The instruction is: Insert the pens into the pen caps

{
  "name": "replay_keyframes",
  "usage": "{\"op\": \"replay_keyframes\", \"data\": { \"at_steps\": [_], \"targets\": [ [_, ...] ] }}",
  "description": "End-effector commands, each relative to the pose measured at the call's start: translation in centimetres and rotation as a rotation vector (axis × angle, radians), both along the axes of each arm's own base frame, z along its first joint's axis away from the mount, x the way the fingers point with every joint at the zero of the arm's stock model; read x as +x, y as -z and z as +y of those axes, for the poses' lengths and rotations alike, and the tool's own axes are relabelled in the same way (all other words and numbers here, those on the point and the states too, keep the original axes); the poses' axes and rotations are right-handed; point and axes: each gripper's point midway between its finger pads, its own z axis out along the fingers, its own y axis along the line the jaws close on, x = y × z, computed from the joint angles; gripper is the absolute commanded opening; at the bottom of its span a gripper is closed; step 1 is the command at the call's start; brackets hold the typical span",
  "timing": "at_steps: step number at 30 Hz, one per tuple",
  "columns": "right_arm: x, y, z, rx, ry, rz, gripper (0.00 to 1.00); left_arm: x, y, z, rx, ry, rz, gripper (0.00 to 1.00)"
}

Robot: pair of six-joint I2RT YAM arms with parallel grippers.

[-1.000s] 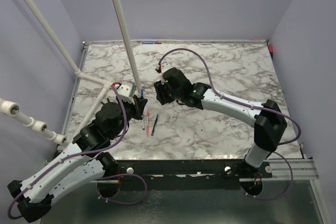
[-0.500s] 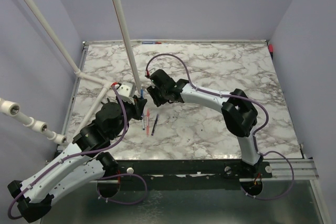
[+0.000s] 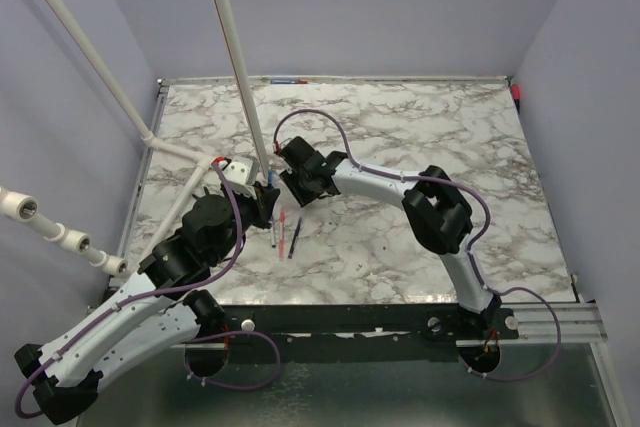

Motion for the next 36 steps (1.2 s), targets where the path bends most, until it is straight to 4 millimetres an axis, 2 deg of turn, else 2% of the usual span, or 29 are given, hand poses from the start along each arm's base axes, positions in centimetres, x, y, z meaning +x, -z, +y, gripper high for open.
{"op": "replay_keyframes", "data": {
  "at_steps": [1, 8, 14, 20, 23, 25, 36],
  "targets": [
    [0.3, 1.5, -0.9, -0.065, 0.000, 0.012, 0.41, 0.0, -0.9, 0.4, 0.002, -0.011, -0.017, 0.00],
    [0.2, 2.6, -1.7, -0.087, 0.007, 0.030, 0.38, 0.1, -0.8, 0.4, 0.005, -0.012, -0.014, 0.00],
    [-0.2, 3.3, -2.7, -0.110, 0.017, 0.038, 0.31, 0.2, -0.6, 0.5, 0.007, -0.015, -0.012, 0.00],
    [-0.6, 3.7, -4.0, -0.135, 0.036, 0.034, 0.19, 0.3, -0.5, 0.4, 0.012, -0.017, -0.008, 0.00],
    [-0.9, 3.8, -4.8, -0.147, 0.047, 0.030, 0.05, 0.3, -0.4, 0.4, 0.015, -0.016, -0.005, 0.00],
    [-0.9, 3.4, -5.2, -0.141, 0.059, 0.020, 0.01, 0.4, -0.3, 0.4, 0.019, -0.018, -0.002, 0.00],
    [-2.2, -0.6, -7.0, -0.031, 0.127, -0.043, 0.00, 0.1, 0.2, -0.6, 0.018, 0.030, 0.020, 0.00]
  ]
}}
